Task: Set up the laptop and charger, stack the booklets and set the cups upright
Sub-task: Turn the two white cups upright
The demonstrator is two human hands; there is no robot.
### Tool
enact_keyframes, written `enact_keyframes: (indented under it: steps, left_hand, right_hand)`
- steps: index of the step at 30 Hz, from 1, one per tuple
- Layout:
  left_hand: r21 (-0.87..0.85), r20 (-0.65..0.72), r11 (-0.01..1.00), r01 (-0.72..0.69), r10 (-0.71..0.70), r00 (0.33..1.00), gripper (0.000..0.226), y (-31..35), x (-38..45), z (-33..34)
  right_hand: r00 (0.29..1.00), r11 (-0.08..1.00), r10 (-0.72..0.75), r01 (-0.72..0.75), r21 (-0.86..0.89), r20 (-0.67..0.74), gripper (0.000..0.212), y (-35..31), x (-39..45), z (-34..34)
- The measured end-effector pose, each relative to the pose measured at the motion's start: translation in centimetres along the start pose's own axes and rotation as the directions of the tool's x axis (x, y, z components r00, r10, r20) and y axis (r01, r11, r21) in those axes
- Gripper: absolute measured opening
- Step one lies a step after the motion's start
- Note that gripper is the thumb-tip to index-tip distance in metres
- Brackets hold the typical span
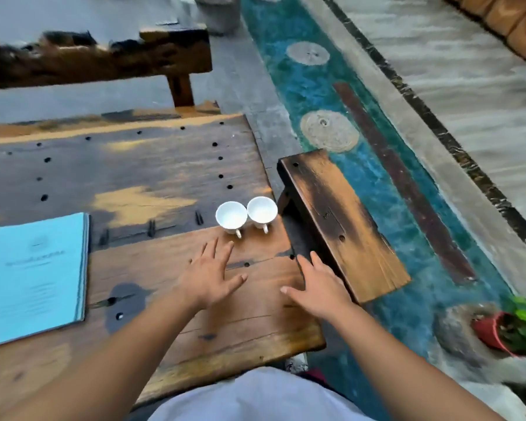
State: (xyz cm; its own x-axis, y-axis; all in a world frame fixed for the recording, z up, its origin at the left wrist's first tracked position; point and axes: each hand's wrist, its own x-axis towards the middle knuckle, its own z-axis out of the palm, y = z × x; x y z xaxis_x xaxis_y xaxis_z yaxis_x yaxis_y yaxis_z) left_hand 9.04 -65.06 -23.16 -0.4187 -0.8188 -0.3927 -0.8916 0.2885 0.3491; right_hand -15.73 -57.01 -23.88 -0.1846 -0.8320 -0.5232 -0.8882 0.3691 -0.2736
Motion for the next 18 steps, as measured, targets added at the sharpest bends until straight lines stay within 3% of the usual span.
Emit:
enact_keyframes:
  steps: [7,13,18]
  left_hand:
    - [-0.143,-0.093,0.970,0.198,-0.213,0.973,0.086,-1.1,3.5,-1.5]
    - [-0.185,-0.081,0.952,0.244,-0.262,0.962,0.093,-1.4,9.0,-2.0]
    - [-0.282,-0.051,0.923,0.264,-0.289,0.956,0.102,-2.0,13.5,-1.4]
  right_hand:
    - [0.975,0.969,-0.221,0.223,-0.103,0.027,0.096,-2.8,9.1,-4.5]
    - [0.959,0.955,-0.283,0.283,-0.089,0.019,0.092,-4.9,16.6,-5.9]
    - [0.931,0.928,-0.355,0.362,-0.084,0.084,0.104,-5.9,21.1,-5.6]
